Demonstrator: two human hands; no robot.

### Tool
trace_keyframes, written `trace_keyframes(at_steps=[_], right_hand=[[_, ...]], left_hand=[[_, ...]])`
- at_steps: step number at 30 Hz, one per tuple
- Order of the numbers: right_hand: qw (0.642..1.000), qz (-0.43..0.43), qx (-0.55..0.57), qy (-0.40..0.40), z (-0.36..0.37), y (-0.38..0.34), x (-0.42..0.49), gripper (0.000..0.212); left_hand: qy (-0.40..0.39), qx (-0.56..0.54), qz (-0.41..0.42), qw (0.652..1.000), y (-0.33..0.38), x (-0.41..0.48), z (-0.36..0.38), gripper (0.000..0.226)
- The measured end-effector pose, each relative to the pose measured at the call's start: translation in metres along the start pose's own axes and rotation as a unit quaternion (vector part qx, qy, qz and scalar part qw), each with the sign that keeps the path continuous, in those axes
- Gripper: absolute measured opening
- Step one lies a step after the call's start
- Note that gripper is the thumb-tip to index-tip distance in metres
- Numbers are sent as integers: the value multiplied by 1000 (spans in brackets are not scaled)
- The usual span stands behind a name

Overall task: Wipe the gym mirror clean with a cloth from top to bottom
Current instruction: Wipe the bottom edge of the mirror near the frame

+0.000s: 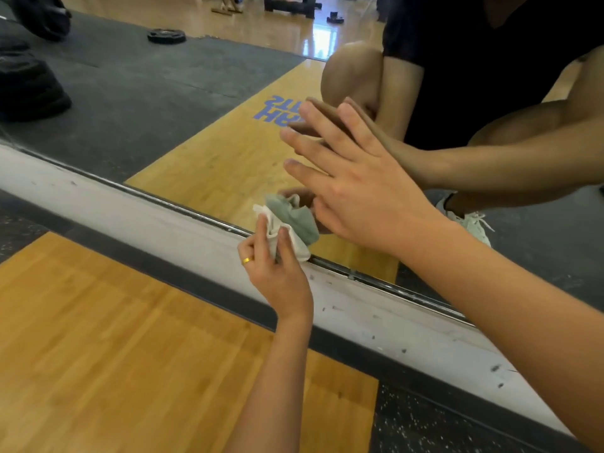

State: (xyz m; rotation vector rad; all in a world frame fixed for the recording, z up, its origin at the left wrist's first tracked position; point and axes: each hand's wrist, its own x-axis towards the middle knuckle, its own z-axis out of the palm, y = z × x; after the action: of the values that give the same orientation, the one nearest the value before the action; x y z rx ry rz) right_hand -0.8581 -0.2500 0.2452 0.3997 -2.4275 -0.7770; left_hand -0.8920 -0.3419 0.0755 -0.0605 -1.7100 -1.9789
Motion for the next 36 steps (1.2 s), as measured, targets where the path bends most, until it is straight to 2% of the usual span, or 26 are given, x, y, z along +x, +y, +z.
trace_keyframes(at_steps=[2, 5, 9, 11, 16, 18, 21, 23, 25, 29, 34, 36], right_hand=[[1000, 5, -6, 5, 1, 0, -1, 51], [1000, 5, 2, 4, 1, 0, 0, 48], [1000, 2, -1, 7, 2, 0, -1, 53], [1000, 3, -7, 13, 3, 0, -1, 53], [1000, 6, 11, 26, 3, -1, -2, 47], [997, 14, 55, 53, -3, 0, -4, 46], [984, 38, 99, 140, -15, 3, -17, 41], [980, 62, 78, 175, -21, 8, -35, 41], [981, 76, 44, 175, -22, 13, -58, 44], [989, 30, -4, 148, -32, 31, -99, 49], [978, 142, 0, 151, -39, 37, -135, 56], [975, 161, -18, 151, -32, 28, -149, 59]], left_hand=[[3, -35, 13, 999, 10, -2, 7, 49], [-21, -20, 27, 999, 2, -14, 11, 49], [-29, 15, -52, 998, -14, -38, -1, 51], [-14, -6, -78, 997, -8, -37, 0, 45], [43, -40, -37, 998, 15, -10, 20, 36], [44, -53, -22, 997, 18, -10, 23, 38], [43, -56, -17, 997, 13, -13, 24, 41], [51, -53, -29, 997, 12, -13, 26, 38], [55, -58, -37, 996, 15, -15, 27, 36], [22, -54, -37, 998, 16, -22, 23, 37], [30, -39, -21, 999, 9, -22, 23, 37], [44, -44, -13, 998, 13, -23, 28, 37]])
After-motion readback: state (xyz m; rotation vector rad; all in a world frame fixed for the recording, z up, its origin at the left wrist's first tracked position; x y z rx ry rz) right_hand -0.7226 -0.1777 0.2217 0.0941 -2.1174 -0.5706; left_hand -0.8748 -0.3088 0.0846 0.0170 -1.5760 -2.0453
